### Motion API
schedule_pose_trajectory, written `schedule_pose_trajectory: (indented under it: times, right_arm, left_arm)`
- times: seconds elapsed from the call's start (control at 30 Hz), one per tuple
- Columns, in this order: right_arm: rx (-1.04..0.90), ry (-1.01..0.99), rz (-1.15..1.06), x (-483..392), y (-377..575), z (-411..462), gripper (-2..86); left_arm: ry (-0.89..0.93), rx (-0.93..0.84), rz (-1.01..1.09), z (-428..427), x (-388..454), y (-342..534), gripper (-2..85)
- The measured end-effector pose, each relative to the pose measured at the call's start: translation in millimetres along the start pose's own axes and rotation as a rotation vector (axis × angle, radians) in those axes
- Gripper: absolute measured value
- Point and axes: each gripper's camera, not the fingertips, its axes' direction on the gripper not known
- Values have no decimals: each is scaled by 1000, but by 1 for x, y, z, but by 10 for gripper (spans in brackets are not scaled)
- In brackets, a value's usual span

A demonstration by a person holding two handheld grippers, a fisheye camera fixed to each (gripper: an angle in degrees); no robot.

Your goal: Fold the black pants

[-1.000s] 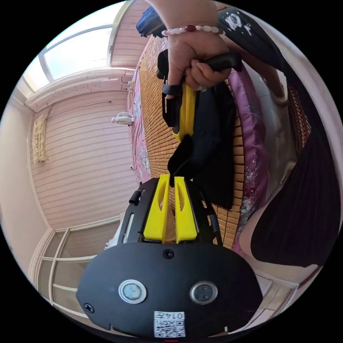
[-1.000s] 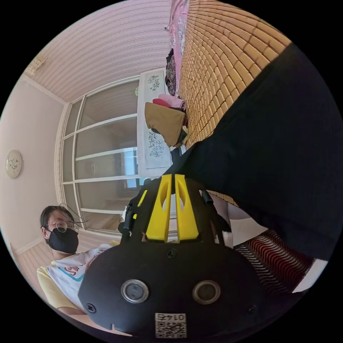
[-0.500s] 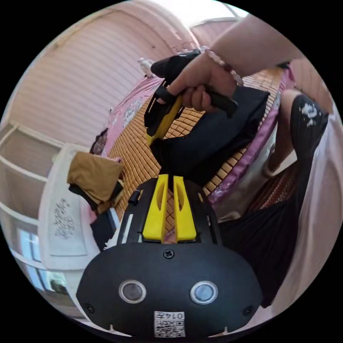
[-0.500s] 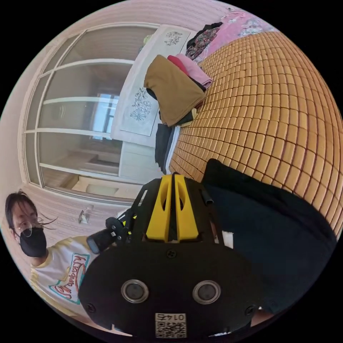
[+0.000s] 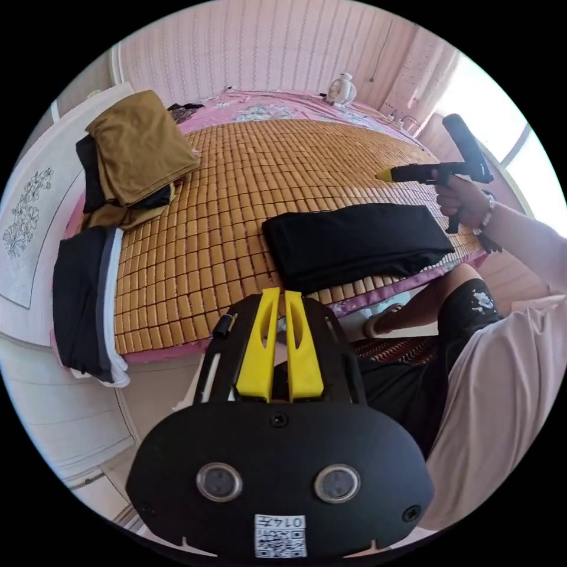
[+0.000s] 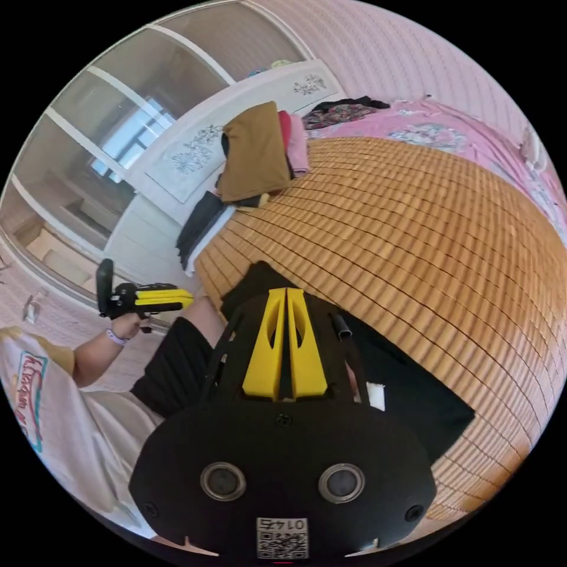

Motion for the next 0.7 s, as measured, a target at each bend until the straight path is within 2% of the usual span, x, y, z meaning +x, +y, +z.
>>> schedule_pose_trajectory:
  times: [0.07,0.13,0.2,0.27,0.47,0.5,0.53,0.6,0.67,0.7]
  right_arm:
    - [-62,272,56,17,31,-13,3]
    - [-190,352,107,28,44,-8,1]
    - [-263,370,96,26,50,0,-1]
    - [-292,393,23,7,43,15,-2]
    - [-363,394,-103,-31,-3,73,-4]
    - [-388,402,-103,-31,-6,80,-4]
    - [-482,431,-105,-29,-9,100,-4]
    - [-519,471,-169,-35,-16,109,-4]
    - [-690,438,-224,-39,-37,116,-5]
    - [-707,425,-219,-39,-41,115,-5]
  left_arm:
    - [59,20,95,5,25,-15,-7]
    - [132,62,179,13,55,-32,-8]
    - [246,48,304,32,94,-58,-9]
    - [231,9,380,51,119,-76,-10]
    - [235,-136,295,104,130,-113,-10]
    - [243,-114,307,104,127,-111,-10]
    - [245,-111,315,105,126,-110,-10]
    - [249,-133,333,106,125,-111,-10]
    - [255,-152,338,106,124,-114,-10]
    - [255,-160,346,106,124,-115,-10]
